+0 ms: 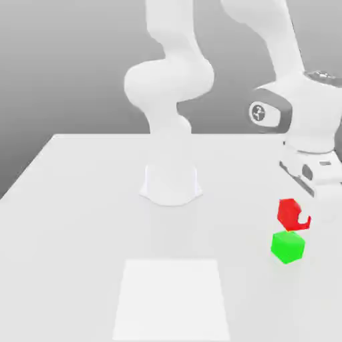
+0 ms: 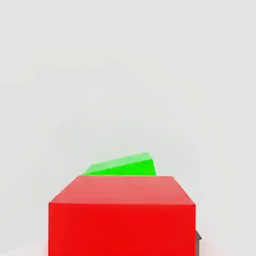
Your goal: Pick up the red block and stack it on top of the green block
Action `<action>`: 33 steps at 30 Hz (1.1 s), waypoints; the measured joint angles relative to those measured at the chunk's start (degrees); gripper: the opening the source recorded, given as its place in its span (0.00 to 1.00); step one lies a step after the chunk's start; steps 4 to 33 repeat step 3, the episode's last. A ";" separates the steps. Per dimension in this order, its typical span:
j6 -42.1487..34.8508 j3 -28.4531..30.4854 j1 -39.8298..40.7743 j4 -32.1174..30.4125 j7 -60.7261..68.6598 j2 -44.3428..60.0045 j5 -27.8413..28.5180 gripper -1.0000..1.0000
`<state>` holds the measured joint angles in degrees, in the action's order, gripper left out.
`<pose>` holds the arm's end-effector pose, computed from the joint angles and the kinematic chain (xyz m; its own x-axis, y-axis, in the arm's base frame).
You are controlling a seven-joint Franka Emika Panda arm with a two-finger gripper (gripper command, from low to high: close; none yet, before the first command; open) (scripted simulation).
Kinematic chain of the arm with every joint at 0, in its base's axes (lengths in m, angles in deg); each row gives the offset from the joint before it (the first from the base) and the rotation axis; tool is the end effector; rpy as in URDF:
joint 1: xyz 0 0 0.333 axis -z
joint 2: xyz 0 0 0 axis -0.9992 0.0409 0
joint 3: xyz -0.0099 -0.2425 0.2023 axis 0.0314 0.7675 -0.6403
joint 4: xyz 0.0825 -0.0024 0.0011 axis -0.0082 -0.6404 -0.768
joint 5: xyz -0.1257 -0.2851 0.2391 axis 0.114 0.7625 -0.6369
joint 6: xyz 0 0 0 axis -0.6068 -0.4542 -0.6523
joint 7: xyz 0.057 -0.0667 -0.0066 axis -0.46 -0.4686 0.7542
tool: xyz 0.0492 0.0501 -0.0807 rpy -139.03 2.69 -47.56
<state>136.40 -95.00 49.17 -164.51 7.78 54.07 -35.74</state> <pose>0.2685 0.2672 0.1904 0.5569 0.8306 -0.0018 0.8306 -0.5569 -0.0003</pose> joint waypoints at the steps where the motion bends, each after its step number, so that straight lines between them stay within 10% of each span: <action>1: 1.32 0.26 -0.10 0.05 -0.39 1.37 0.56 1.00; 33: 1.32 0.26 -0.10 0.05 -0.39 1.37 0.56 1.00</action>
